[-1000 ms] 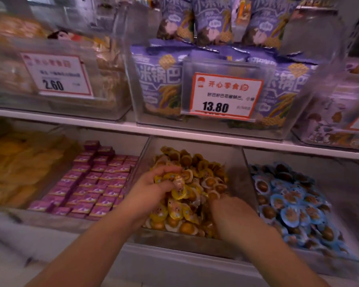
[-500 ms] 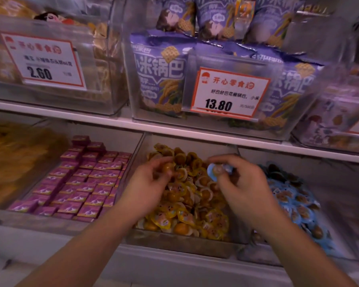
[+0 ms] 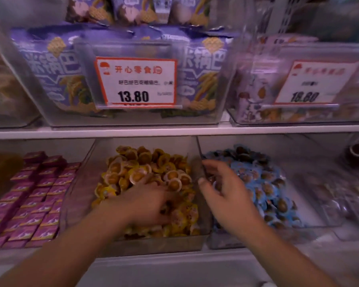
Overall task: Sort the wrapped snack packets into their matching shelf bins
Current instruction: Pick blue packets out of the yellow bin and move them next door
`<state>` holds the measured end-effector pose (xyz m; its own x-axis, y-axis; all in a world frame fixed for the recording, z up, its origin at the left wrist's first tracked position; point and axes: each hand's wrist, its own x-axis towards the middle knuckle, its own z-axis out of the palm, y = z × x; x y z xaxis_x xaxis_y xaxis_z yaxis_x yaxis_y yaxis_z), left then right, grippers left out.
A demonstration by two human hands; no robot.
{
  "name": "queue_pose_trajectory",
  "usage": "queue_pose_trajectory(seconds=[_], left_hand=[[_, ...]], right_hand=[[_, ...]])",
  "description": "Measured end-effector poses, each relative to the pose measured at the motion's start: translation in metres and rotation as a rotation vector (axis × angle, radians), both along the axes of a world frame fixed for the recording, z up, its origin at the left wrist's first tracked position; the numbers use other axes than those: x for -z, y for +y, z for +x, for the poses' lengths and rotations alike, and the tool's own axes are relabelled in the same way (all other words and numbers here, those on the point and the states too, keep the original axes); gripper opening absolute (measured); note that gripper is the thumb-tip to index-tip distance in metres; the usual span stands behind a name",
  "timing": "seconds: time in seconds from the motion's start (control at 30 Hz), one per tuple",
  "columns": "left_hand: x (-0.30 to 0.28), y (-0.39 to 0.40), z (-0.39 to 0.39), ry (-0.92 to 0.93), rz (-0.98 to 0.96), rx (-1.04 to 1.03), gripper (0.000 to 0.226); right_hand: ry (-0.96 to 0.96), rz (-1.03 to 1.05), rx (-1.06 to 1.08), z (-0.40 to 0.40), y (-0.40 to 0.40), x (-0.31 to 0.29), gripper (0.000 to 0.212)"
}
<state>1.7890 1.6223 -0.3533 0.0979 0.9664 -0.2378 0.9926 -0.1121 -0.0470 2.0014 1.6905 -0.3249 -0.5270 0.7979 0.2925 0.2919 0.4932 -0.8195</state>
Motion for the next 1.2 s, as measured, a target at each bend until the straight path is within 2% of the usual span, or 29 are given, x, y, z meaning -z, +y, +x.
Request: queue_pose_trajectory(seconds=[0.1, 0.2, 0.33, 0.47, 0.5, 0.57, 0.63, 0.83, 0.9, 1.03, 1.13, 1.2], left_hand=[[-0.014, 0.019, -0.027, 0.193, 0.017, 0.014, 0.043], [-0.033, 0.034, -0.046, 0.152, 0.005, -0.093, 0.045], [-0.029, 0.037, -0.039, 0.276, 0.051, -0.015, 0.034], [-0.019, 0.03, -0.02, 0.264, -0.044, -0.059, 0.034], [-0.017, 0.029, -0.017, 0.249, -0.068, -0.09, 0.042], [-0.013, 0.03, -0.008, 0.249, -0.122, -0.162, 0.075], [-0.007, 0.031, 0.003, 0.287, -0.115, -0.175, 0.084], [-0.007, 0.022, 0.001, 0.18, 0.137, -0.195, 0.043], [-0.01, 0.013, -0.005, 0.058, 0.227, -0.244, 0.035], [-0.032, -0.005, -0.006, -0.755, 0.596, -0.47, 0.02], [-0.051, -0.014, 0.014, -1.103, 0.548, -0.485, 0.028], [-0.056, -0.015, 0.032, -1.147, 0.505, -0.37, 0.025]], right_hand=[[0.01, -0.012, -0.051, -0.006, 0.003, 0.008, 0.044], [0.025, -0.006, -0.058, -0.005, 0.005, 0.011, 0.044], [0.021, 0.017, -0.05, -0.005, 0.005, 0.013, 0.045], [0.006, 0.01, -0.044, -0.005, 0.006, 0.013, 0.046], [0.007, 0.011, -0.042, -0.006, 0.006, 0.013, 0.046], [0.012, 0.015, -0.04, -0.006, 0.006, 0.013, 0.046], [0.013, 0.02, -0.037, -0.006, 0.006, 0.013, 0.047], [0.029, -0.001, -0.055, -0.006, 0.008, 0.015, 0.055], [0.041, -0.002, -0.06, -0.005, 0.009, 0.015, 0.051], [0.034, 0.149, -0.021, -0.003, 0.004, 0.007, 0.047], [-0.024, 0.423, -0.101, -0.002, -0.003, -0.006, 0.05], [-0.002, 0.493, -0.139, -0.002, -0.007, -0.011, 0.045]])
